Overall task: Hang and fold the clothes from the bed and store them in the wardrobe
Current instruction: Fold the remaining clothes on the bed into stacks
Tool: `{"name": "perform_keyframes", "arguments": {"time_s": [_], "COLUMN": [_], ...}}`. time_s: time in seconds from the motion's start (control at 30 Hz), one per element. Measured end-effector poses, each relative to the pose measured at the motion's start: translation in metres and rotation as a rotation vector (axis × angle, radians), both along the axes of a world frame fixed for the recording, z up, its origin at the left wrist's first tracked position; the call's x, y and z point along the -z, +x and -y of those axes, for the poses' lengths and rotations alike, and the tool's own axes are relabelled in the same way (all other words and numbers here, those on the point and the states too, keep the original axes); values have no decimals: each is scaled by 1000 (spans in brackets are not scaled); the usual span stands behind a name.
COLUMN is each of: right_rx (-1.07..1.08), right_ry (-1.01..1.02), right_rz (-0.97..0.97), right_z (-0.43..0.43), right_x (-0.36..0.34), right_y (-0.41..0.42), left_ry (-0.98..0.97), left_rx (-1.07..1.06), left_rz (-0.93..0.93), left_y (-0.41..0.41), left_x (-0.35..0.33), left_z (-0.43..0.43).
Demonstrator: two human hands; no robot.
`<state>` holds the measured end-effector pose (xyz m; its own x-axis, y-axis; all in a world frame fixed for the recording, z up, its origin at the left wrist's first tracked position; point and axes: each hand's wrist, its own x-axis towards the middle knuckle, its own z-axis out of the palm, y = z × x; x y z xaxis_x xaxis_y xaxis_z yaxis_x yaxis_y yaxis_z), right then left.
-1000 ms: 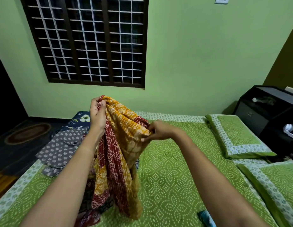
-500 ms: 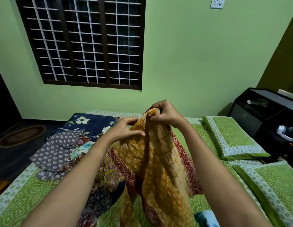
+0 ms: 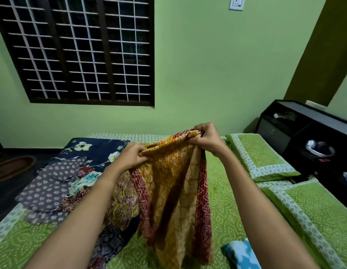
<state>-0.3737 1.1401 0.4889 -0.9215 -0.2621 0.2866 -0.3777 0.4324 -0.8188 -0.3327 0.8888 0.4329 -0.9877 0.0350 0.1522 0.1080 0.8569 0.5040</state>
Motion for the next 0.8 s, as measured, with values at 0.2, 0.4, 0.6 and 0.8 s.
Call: {"name": "perform_keyframes", "arguments": {"time_s": [0.2,0.4,0.6,0.8], "right_rx": [176,408,404,194], "right_ry": [388,233,106,-398], "right_rz": [-119,-173,57,378], "right_z": [-18,-38,-27,-24], "right_x": [5,4,23,33], "right_y": [-3,-3,1,1], "left_ry": [64,249,-30,-60], "left_rx": [-123,-27,-80,-99], "left_rz": [-325,-475,-223,-73], "left_y": [-1,9,0,-4], "left_x": [-17,-53,-31,-8], "left_z": [-7,-21,-12,-15]}}
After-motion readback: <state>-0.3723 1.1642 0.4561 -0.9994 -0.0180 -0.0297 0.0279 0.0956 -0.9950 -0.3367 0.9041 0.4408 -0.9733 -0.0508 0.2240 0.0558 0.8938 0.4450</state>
